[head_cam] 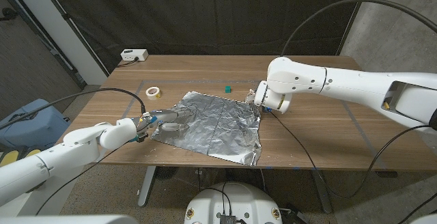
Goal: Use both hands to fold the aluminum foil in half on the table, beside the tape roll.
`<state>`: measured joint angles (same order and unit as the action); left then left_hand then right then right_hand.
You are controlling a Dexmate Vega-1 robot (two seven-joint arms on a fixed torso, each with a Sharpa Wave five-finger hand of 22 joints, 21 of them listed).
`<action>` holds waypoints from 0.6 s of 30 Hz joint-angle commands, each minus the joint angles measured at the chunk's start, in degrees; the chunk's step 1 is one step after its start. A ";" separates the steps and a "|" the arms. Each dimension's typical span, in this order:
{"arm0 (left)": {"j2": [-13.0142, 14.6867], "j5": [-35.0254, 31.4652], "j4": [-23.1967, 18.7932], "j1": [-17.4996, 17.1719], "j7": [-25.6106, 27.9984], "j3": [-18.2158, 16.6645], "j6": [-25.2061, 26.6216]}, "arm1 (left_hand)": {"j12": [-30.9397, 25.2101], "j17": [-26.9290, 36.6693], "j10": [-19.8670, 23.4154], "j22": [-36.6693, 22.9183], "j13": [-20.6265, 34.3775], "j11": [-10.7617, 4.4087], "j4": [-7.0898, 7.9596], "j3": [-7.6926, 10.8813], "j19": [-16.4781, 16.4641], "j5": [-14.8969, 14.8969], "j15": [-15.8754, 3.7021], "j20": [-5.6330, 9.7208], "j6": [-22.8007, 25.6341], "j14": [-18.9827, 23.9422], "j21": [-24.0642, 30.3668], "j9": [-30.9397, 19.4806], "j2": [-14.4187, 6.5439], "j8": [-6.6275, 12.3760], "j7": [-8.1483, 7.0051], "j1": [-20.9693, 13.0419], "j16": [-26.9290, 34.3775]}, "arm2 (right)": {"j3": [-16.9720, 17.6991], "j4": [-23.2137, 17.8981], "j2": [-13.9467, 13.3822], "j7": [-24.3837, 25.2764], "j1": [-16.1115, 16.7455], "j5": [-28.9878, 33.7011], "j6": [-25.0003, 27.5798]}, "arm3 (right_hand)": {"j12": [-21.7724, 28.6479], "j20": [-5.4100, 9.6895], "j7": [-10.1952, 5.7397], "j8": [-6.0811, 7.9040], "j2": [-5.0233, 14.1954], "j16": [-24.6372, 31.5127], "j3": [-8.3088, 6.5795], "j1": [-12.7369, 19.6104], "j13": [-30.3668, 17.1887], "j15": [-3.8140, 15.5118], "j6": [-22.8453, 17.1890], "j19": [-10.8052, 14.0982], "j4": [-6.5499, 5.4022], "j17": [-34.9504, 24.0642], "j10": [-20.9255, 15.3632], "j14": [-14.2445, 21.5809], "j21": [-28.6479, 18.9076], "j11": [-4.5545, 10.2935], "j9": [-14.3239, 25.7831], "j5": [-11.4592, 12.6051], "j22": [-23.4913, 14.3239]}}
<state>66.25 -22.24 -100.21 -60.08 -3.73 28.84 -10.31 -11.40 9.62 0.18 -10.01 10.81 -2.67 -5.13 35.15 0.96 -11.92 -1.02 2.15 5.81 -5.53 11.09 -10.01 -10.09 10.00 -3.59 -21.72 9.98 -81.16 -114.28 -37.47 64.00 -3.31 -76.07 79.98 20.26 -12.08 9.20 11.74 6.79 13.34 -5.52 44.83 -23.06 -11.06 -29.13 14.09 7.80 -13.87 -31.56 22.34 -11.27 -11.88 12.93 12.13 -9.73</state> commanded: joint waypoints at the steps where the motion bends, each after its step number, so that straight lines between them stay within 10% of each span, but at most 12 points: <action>1: 0.01 0.06 -0.28 -0.27 0.26 -0.09 0.12 | -0.26 0.07 -0.41 -0.17 0.22 -0.29 -0.20 -0.11 0.04 -0.59 0.20 -0.18 0.00 -0.21 0.22 -0.17 -0.20 0.41 0.23 -0.74 0.23 | -3.86 1.37 2.19 0.00 -0.97 3.75 0.00 | 1.59 -0.07 2.57 0.55 0.14 0.84 -0.28 1.43 -0.91 0.68 -1.20 1.02 0.70 -0.46 -1.49 1.81 -0.15 0.52 0.38 0.56 -0.33; 18: 0.00 -0.02 -0.18 -0.17 -0.05 0.13 -0.52 | -0.33 0.05 -0.37 -0.16 0.20 -0.34 -0.43 -0.03 -0.12 -0.68 0.06 -0.19 0.11 -0.07 0.30 -0.16 -0.23 0.47 0.20 -1.06 0.27 | -5.87 3.50 3.21 0.00 -0.49 8.44 0.00 | 5.76 0.19 1.07 1.84 -0.19 2.47 -0.71 3.75 -3.19 4.81 -5.40 3.66 1.10 -1.43 -4.47 6.28 -0.71 3.58 1.09 0.98 -0.30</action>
<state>66.28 -22.21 -100.42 -60.22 -3.61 28.80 -10.52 -11.40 9.62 -0.02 -10.01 10.81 -2.87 -5.29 34.99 0.96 -12.36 -1.02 2.15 5.80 -5.53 11.08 -10.02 -10.41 10.19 -3.59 -22.04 9.98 -85.25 -112.23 -35.02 64.00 -3.84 -70.13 79.98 25.48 -11.97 9.84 13.19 6.58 15.50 -6.25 47.90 -25.93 -6.67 -33.59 17.07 8.54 -15.05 -35.39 28.08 -11.70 -8.67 13.73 12.57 -9.73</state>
